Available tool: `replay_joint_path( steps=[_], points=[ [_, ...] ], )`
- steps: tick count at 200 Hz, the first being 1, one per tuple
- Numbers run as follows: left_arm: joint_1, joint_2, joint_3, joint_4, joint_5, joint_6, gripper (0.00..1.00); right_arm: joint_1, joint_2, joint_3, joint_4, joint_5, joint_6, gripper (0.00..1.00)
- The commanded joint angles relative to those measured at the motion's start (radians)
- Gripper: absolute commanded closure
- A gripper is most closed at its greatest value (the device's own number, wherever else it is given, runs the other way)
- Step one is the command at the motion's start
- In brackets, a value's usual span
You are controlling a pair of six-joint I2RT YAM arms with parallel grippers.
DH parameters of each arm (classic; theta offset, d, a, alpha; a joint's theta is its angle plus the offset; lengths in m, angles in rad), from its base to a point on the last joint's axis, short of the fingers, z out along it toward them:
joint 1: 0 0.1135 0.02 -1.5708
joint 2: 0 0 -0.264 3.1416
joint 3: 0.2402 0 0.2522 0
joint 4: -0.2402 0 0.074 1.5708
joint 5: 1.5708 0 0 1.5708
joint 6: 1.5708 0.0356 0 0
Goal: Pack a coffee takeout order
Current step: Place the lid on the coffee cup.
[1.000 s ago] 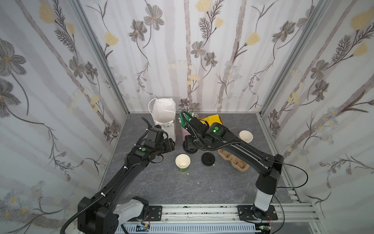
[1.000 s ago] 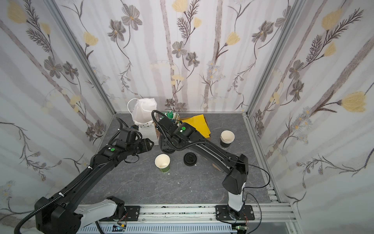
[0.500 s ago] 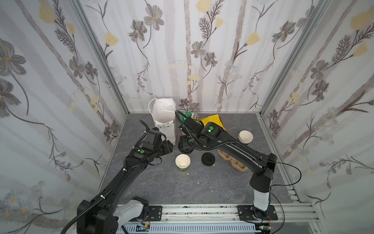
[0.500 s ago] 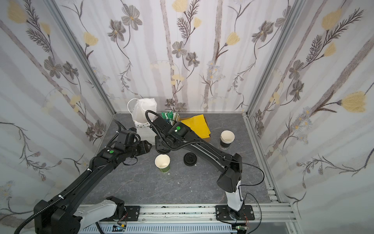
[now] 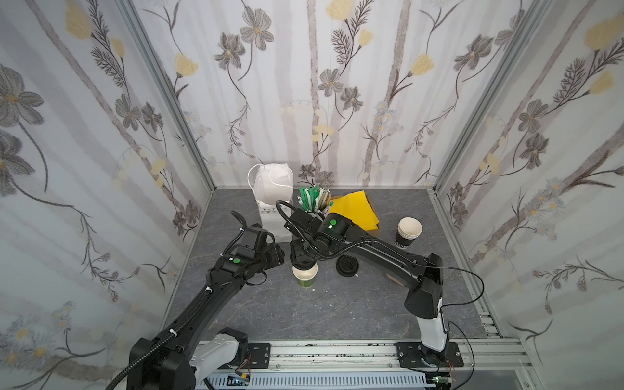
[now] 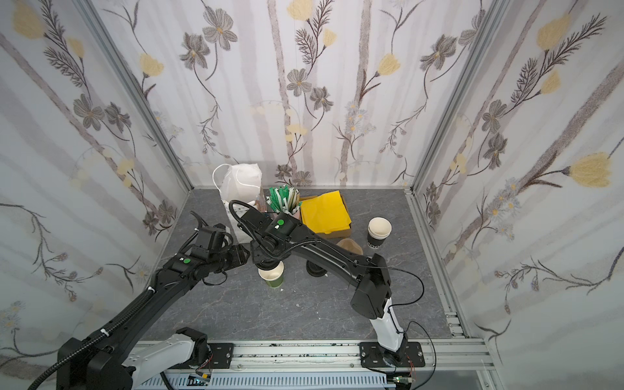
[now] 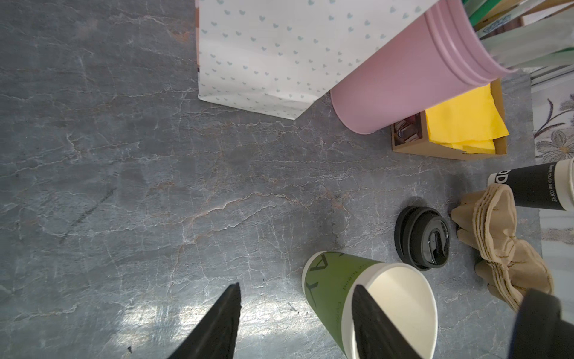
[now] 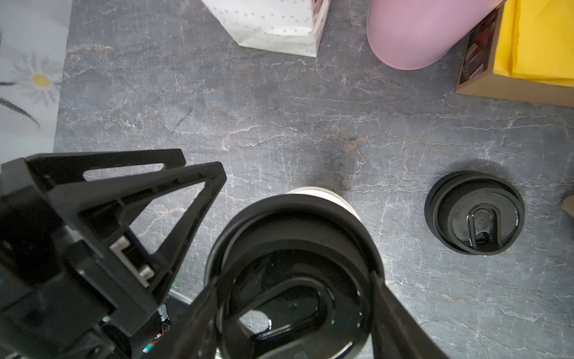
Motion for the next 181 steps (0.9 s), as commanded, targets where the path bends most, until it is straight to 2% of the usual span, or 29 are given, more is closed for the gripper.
replay_joint_path(
  steps=[1,181],
  points=[
    [0.002,-0.009,-0.013,0.007,-0.017,-0.009,0.4,0.003,0.019,-0.01,0.025,-0.008,-0.006,0.36],
    [0.004,0.02,0.004,0.007,-0.009,0.001,0.39,0.005,0.085,-0.021,-0.024,0.012,-0.047,0.35]
  ],
)
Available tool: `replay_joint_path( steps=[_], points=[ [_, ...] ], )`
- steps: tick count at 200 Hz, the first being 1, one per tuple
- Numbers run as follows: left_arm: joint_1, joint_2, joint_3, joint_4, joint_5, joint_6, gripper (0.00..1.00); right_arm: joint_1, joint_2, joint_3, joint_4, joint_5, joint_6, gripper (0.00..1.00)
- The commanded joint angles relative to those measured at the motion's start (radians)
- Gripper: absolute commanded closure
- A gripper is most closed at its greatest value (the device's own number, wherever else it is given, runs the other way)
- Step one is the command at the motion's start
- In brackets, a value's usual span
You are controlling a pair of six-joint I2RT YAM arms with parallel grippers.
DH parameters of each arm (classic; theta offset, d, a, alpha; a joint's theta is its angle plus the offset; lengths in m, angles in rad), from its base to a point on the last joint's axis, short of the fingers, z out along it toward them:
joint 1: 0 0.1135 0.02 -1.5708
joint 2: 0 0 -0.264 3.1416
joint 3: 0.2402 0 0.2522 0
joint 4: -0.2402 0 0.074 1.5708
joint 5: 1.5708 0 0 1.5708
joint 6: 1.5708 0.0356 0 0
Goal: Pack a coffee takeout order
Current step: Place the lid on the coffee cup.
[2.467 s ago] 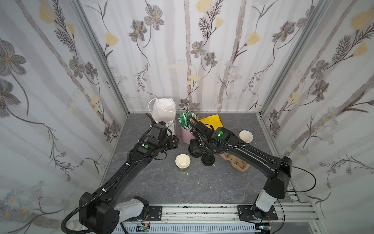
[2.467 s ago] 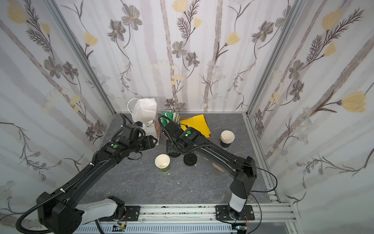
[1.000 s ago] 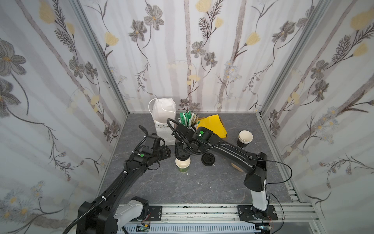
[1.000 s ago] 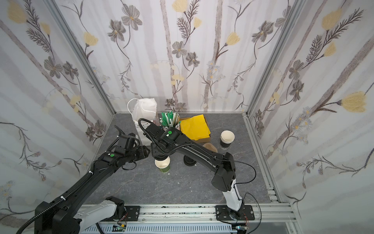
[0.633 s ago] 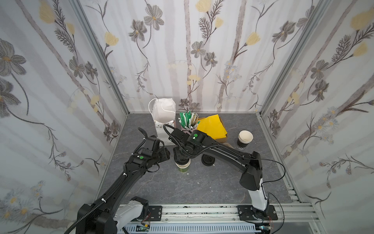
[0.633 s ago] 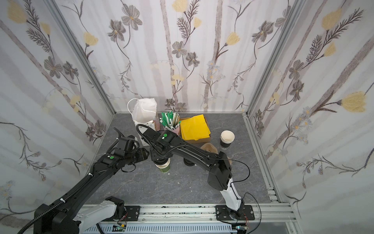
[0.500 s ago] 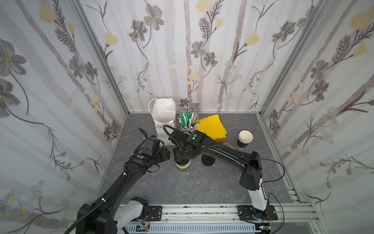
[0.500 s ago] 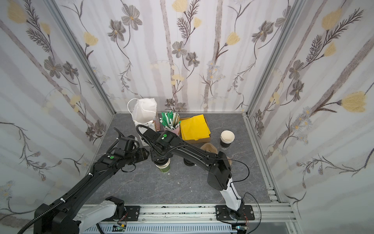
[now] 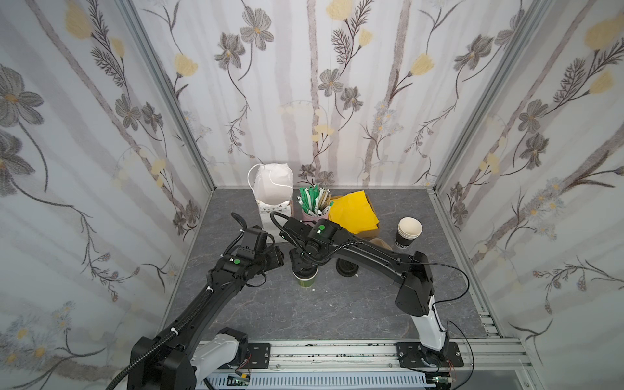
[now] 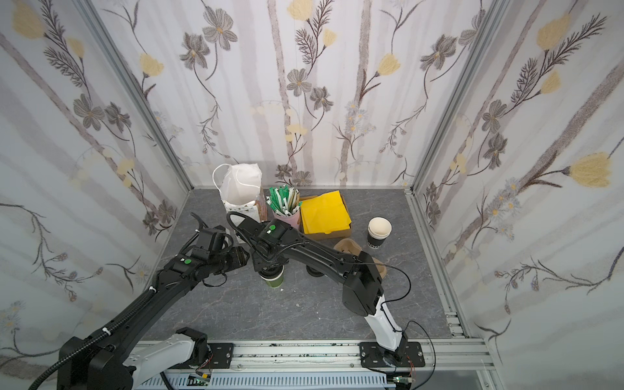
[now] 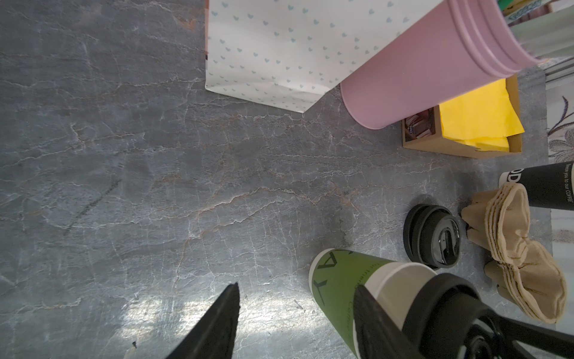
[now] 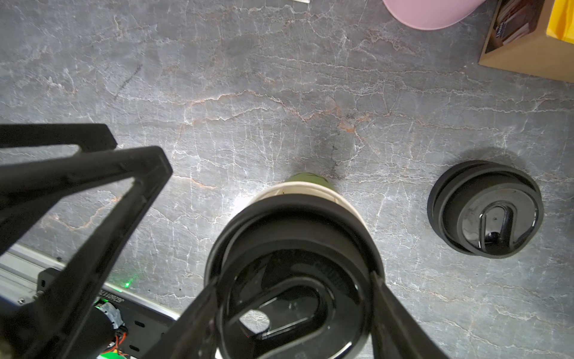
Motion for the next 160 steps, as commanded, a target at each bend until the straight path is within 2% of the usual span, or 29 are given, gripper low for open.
replay_joint_path(
  steps=[1,160],
  points=[
    [0.001,0.007,0.013,0.008,-0.007,0.0,0.39,0.002,0.011,0.001,-0.003,0.017,-0.01,0.34],
    [0.0,0.015,0.014,0.008,-0.005,0.005,0.38,0.002,0.041,0.022,-0.011,0.025,-0.029,0.32]
  ],
)
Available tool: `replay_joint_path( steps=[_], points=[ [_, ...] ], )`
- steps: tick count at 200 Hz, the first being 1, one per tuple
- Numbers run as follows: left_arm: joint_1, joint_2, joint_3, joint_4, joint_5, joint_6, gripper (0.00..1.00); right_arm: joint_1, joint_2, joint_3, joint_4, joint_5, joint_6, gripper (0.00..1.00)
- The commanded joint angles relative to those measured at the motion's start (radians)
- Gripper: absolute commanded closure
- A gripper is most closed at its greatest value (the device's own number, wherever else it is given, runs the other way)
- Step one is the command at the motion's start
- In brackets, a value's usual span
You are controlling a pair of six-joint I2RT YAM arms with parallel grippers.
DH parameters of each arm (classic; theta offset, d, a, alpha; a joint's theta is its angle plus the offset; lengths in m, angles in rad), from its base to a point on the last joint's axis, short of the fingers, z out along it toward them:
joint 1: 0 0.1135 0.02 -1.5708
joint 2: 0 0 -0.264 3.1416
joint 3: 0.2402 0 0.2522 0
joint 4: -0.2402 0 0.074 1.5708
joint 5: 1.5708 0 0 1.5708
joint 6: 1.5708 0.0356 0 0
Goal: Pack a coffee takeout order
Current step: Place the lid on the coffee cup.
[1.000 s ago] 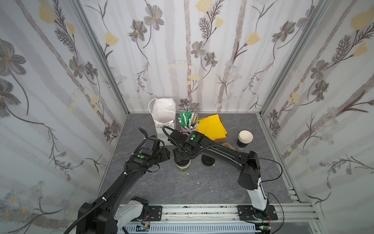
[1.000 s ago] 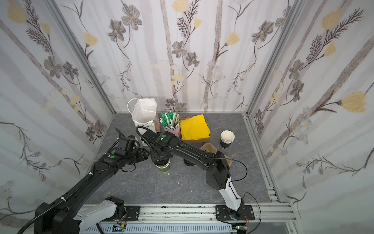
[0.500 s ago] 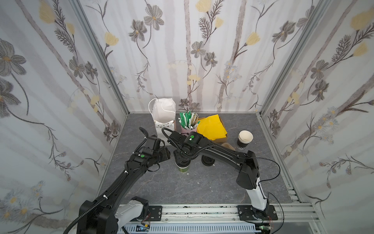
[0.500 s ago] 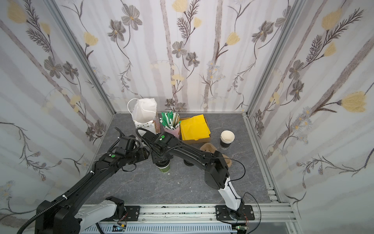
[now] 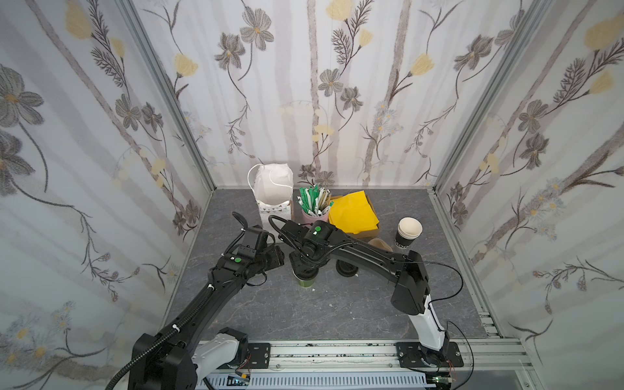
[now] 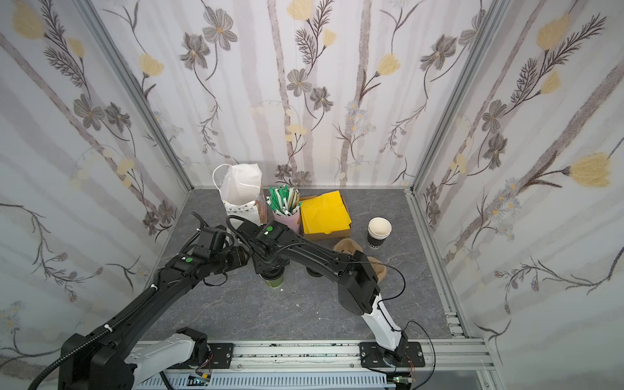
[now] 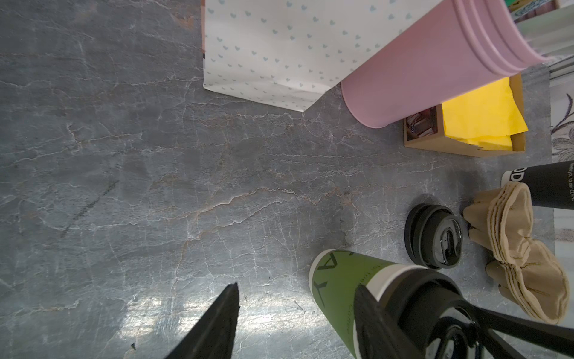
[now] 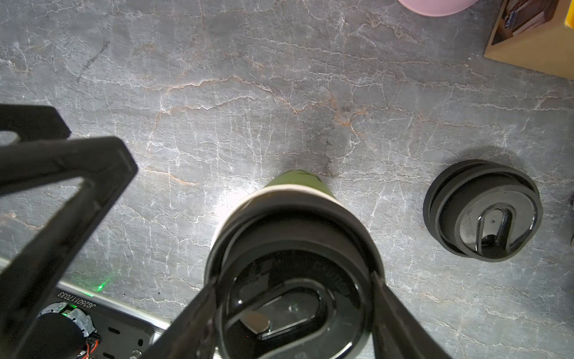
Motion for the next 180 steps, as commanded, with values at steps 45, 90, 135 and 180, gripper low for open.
replay_joint_path(
  steps=[45,90,135,180],
  points=[
    [0.001,0.006,0.003,0.01,-0.009,0.003,0.38,0.002,0.015,0.029,0.013,0.018,-0.005,0.31],
    [0.001,0.008,0.004,0.01,-0.012,0.007,0.38,0.001,0.023,0.03,0.013,0.01,-0.008,0.3],
    [0.001,0.007,0.001,0.01,-0.013,0.009,0.38,0.002,0.03,0.035,0.02,0.005,-0.008,0.29],
    [0.001,0.011,0.005,0.01,-0.013,0.012,0.38,0.002,0.032,0.036,0.02,0.002,-0.009,0.27]
  ],
)
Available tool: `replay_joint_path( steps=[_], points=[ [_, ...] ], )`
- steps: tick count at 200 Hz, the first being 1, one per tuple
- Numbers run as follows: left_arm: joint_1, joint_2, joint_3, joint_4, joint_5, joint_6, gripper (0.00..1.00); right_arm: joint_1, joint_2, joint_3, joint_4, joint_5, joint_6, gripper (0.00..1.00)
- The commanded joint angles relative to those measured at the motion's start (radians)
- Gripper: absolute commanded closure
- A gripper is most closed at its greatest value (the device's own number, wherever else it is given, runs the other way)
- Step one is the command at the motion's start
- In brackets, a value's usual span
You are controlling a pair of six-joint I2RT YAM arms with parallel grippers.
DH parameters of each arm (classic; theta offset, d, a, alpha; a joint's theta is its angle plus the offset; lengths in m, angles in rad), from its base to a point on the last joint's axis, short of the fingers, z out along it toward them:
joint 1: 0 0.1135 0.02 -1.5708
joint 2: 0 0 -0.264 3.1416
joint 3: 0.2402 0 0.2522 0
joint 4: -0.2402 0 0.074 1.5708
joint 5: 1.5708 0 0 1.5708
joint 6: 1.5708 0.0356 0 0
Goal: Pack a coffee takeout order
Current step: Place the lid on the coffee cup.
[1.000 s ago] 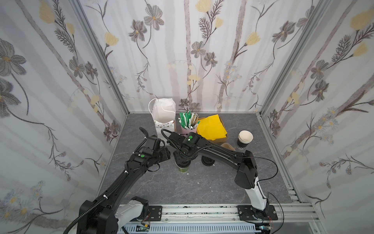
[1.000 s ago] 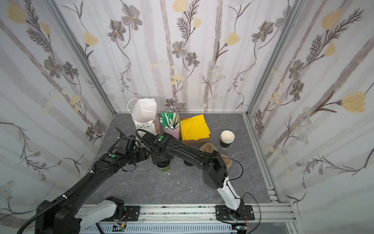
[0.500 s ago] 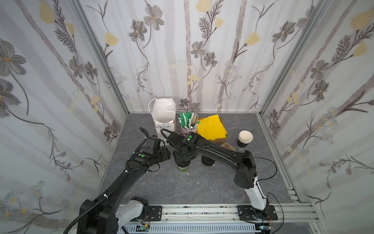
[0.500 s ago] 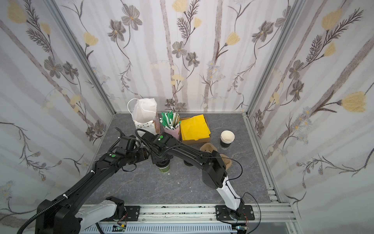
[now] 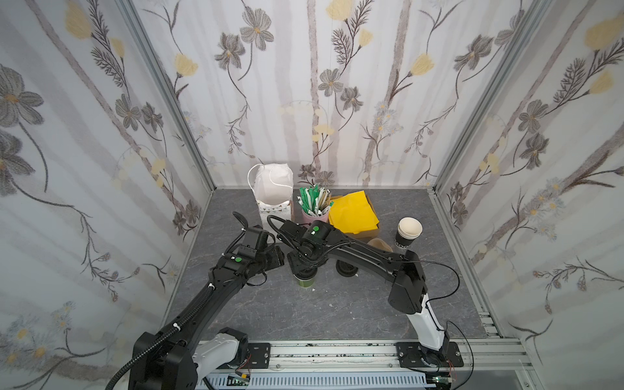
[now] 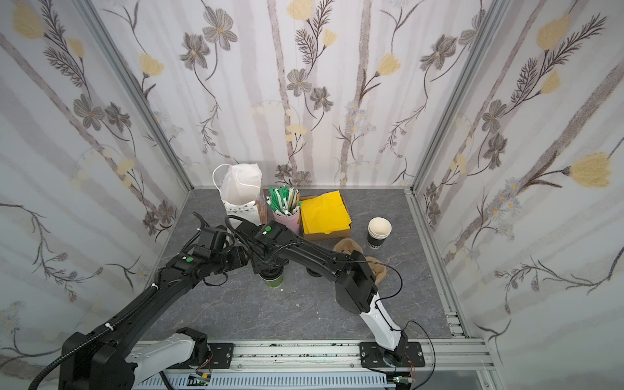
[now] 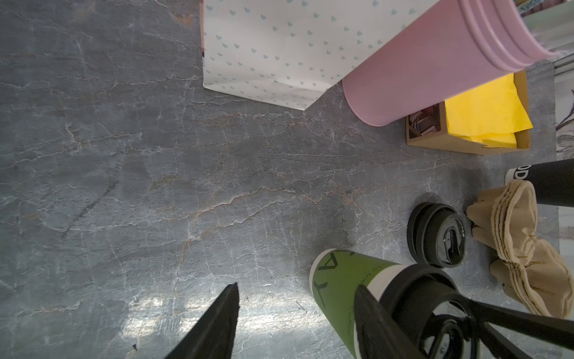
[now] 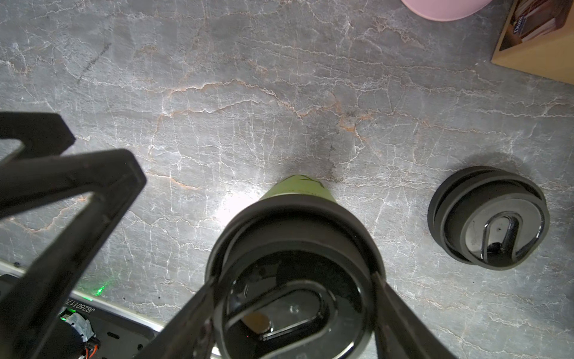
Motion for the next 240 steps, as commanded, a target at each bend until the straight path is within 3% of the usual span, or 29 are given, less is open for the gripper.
replay_joint_path(
  steps=[1,62,169,240],
  points=[
    [0.001,0.003,0.005,0.01,-0.012,0.003,0.38,0.002,0.005,0.009,0.02,0.003,-0.001,0.27],
    [0.001,0.009,0.006,0.01,-0.014,0.005,0.38,-0.001,-0.007,0.012,0.027,0.0,0.001,0.21],
    [0.001,0.003,0.018,0.01,-0.011,-0.018,0.38,-0.023,-0.08,0.016,0.025,-0.006,0.018,0.18],
    [0.001,-0.061,-0.018,0.012,0.073,-0.071,0.37,-0.059,-0.192,-0.031,0.111,0.011,0.035,0.22]
  ],
)
